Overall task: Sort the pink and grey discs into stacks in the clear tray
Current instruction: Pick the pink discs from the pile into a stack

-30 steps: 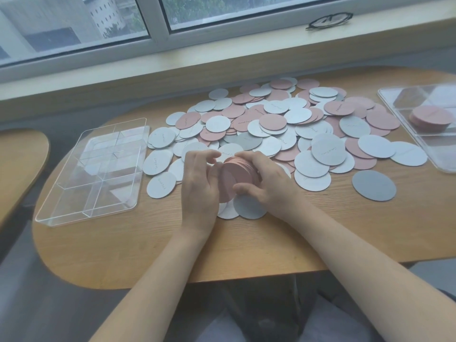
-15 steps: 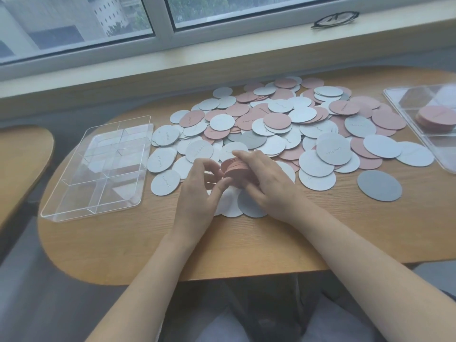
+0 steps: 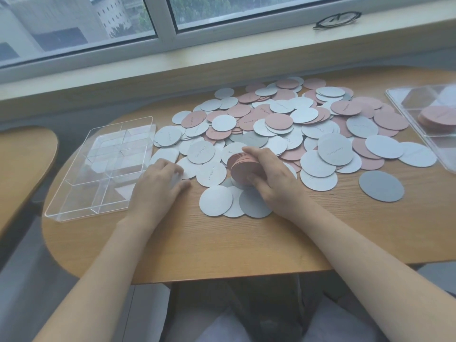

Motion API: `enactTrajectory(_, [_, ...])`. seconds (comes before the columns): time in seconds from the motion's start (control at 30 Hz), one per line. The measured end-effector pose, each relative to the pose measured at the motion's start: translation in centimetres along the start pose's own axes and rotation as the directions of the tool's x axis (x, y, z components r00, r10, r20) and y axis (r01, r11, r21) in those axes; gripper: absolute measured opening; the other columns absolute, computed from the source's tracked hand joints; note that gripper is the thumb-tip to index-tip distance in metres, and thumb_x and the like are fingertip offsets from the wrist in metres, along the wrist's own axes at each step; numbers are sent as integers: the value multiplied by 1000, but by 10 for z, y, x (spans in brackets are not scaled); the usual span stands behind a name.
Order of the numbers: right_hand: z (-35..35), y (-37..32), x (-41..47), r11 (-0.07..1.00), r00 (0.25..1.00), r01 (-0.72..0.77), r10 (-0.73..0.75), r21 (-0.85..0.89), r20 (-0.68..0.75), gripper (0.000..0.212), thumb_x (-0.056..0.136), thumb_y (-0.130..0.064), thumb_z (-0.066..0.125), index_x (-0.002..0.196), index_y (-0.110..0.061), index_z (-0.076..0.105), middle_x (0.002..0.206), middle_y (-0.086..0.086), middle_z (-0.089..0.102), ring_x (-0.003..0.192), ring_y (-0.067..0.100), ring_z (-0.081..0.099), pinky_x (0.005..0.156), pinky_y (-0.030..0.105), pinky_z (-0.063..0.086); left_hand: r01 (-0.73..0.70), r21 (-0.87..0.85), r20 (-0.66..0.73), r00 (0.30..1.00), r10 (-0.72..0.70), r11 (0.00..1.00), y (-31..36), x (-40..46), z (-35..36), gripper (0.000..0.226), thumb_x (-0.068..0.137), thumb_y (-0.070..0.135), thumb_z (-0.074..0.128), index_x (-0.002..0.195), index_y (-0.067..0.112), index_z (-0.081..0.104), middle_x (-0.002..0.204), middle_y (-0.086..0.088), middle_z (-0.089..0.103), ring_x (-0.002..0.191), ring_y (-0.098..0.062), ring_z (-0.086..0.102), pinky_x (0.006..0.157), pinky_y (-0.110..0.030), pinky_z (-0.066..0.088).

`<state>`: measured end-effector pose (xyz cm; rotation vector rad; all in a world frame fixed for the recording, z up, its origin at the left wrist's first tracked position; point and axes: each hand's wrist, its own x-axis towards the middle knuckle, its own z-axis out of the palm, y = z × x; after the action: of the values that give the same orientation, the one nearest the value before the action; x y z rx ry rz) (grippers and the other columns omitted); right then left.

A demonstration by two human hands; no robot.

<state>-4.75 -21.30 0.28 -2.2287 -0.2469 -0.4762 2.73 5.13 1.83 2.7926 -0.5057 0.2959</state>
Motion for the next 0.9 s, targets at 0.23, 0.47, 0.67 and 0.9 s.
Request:
enactTrajectory(0.23, [-2,-1,-1,1000,1000,-12,12,6,2,54,92,-5,58,143,-16,45,129,2,55,119,17,50,100,27,40,-126,207,-68,987,143,970,2,8,0,21,95,36,65,99,16,71,103,0,68,93,-29,64,81,-42,46])
enactTrajectory(0.47, [-3,0,-2,1000,1000,-22,22,2,5,54,92,-6,59,143,-17,44,129,1,55,119,16,50,98,21,37,-194,311,-245,930,276,930,-5,12,2,29,100,27,49,84,14,68,73,-2,68,78,-30,64,73,-40,44])
enactTrajectory(0.67, [-4,0,-2,1000,1000,-17,17,7,5,54,92,-4,60,143,-15,45,131,2,55,119,14,49,97,13,33,-194,172,-410,877,249,966,6,11,-2,21,104,20,50,94,9,65,88,-7,63,84,-31,52,75,-41,42])
enactTrajectory(0.9, [-4,-1,-2,1000,1000,-19,19,14,8,55,92,-5,60,143,-15,44,133,0,54,121,13,49,99,15,33,-193,-102,-381,914,141,976,15,0,-4,10,99,8,58,103,9,68,97,-5,67,93,-26,54,76,-32,41])
